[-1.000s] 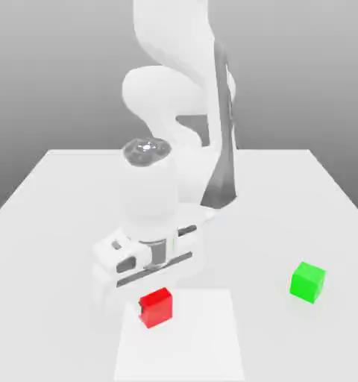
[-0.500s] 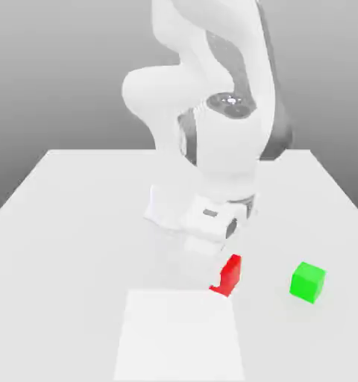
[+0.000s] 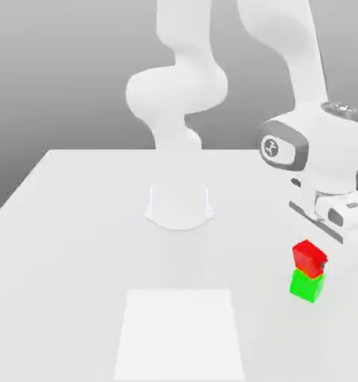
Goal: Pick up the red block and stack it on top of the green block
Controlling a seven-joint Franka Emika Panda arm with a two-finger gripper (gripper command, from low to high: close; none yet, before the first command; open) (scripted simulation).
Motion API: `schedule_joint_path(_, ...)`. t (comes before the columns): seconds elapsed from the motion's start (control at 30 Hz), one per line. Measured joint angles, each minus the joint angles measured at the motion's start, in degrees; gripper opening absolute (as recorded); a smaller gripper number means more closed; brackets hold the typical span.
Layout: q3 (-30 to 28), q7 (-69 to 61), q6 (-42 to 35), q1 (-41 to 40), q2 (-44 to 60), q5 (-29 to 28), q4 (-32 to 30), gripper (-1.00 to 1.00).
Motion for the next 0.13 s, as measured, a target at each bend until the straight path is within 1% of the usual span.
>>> schedule_joint_path(0.07, -0.25, 0.27, 0.96, 0.09, 0.95, -0.4, 0.04, 1.0)
schedule_joint_path(0.13, 0.09, -0.38, -0.72, -0.03, -0.88, 0.47, -0.02, 1.0)
